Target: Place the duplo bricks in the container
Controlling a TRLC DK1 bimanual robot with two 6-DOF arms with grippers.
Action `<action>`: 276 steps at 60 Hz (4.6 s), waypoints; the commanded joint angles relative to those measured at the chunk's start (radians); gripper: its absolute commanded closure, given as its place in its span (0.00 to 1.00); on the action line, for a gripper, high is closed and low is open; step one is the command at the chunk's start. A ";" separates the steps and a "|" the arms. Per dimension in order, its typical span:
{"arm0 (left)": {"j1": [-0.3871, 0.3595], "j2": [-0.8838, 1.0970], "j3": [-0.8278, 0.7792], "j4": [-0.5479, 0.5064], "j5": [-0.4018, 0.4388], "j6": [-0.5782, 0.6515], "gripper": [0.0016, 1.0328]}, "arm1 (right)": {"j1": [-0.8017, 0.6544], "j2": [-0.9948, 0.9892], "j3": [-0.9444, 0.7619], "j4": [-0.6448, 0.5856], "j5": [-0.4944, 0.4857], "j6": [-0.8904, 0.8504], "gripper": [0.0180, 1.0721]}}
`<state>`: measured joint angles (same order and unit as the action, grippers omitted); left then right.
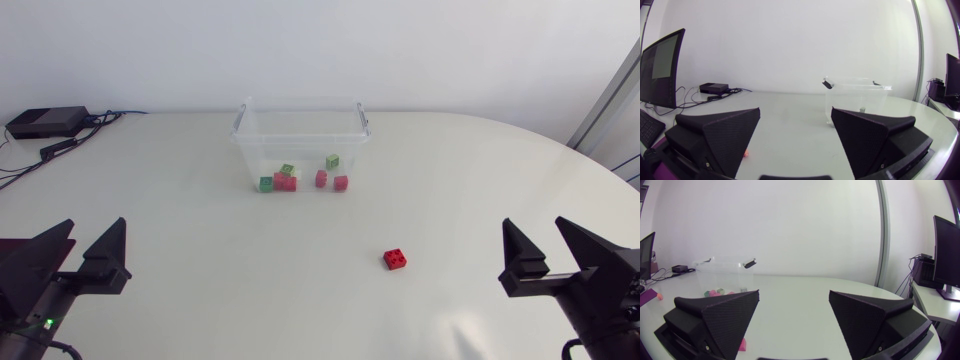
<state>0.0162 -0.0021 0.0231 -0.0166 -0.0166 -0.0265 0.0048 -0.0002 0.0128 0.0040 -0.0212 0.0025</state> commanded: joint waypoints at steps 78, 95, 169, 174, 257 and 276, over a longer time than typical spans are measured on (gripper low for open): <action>0.060 0.970 1.003 -0.549 -0.002 -0.052 0.12 | 0.080 0.718 0.616 -0.242 0.003 0.054 0.04; 0.176 1.346 1.253 -0.704 -0.002 0.292 0.12 | 0.080 0.804 0.641 -0.276 -0.002 0.053 0.04; 0.340 1.803 1.347 -0.927 0.122 0.264 0.16 | 0.228 1.183 0.740 -0.461 -0.037 -0.206 0.04; 0.314 1.782 1.321 -0.953 0.029 0.168 0.16 | 0.218 1.161 0.736 -0.461 -0.037 -0.220 0.04; 0.381 2.091 1.427 -0.976 -0.032 -0.066 0.37 | 0.072 1.151 0.691 -0.412 -0.144 -0.280 0.04; 0.399 2.067 1.411 -0.947 -0.052 -0.076 0.43 | 0.054 1.149 0.681 -0.400 -0.149 -0.286 0.04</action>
<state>0.4107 2.0659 1.4319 -0.9665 -0.0624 -0.0776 0.0685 1.1576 0.7185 -0.4122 -0.1612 -0.2638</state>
